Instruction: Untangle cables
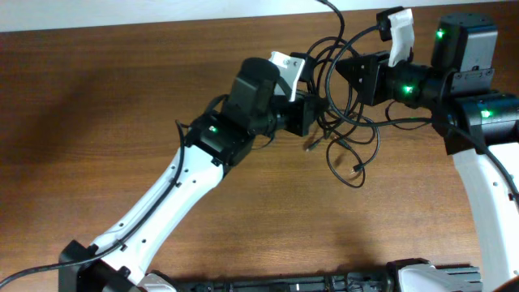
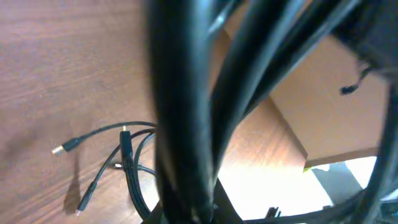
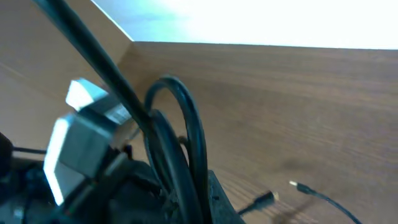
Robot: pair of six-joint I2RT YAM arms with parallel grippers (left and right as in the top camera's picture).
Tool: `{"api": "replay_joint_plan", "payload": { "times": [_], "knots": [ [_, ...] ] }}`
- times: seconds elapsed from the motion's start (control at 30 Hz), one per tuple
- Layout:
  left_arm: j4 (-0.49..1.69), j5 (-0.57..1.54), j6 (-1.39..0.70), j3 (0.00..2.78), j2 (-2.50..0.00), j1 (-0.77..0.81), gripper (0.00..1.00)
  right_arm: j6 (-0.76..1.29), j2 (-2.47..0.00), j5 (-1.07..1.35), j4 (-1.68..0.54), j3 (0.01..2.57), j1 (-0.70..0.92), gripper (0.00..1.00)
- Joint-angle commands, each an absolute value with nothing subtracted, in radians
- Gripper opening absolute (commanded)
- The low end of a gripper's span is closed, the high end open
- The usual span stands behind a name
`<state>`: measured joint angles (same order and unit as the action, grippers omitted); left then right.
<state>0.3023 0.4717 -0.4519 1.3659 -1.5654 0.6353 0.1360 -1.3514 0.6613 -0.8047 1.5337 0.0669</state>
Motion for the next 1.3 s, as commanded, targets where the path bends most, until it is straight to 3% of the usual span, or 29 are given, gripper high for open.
{"api": "replay_joint_plan", "payload": {
  "times": [0.0, 0.1, 0.17, 0.33, 0.43, 0.67, 0.83, 0.97, 1.13, 1.27],
  "knots": [
    [0.298, 0.543, -0.293, 1.373, -1.514, 0.577, 0.00, 0.118, -1.347, 0.613, -0.839, 1.543, 0.072, 0.06],
    [0.301, 0.543, -0.108, 1.373, -1.496, 0.555, 0.00, 0.099, -1.347, 0.624, -0.868, 1.543, 0.072, 0.23],
    [0.301, 0.552, -0.026, 1.373, -1.496, 0.558, 0.00, 0.007, -1.347, 0.736, -0.874, 1.543, 0.072, 0.42],
    [0.291, 0.548, -0.003, 1.373, -1.496, 0.557, 0.00, -0.015, -1.347, 0.773, -0.883, 1.543, 0.072, 0.64],
    [0.300, 0.421, -0.016, 1.373, -1.495, 0.557, 0.00, 0.046, -1.347, 0.702, -0.887, 1.543, 0.072, 0.66],
    [0.357, -0.048, -0.388, 1.373, -1.475, 0.557, 0.00, 0.298, -1.347, 0.543, -0.902, 1.543, 0.072, 0.70],
    [0.341, -0.005, -0.615, 1.373, -1.475, 0.558, 0.00, 0.293, -1.347, 0.729, -0.902, 1.543, 0.072, 0.70],
    [0.237, 0.185, -0.676, 1.373, -1.475, 0.566, 0.00, 0.256, -1.347, 0.781, -0.902, 1.543, 0.072, 0.69],
    [0.181, 0.194, -0.696, 1.373, -1.475, 0.625, 0.00, 0.240, -1.347, 0.805, -0.902, 1.543, 0.072, 0.68],
    [0.139, 0.196, -0.722, 1.373, -1.475, 0.651, 0.00, 0.240, -1.347, 0.813, -0.901, 1.543, 0.072, 0.60]
  ]
}}
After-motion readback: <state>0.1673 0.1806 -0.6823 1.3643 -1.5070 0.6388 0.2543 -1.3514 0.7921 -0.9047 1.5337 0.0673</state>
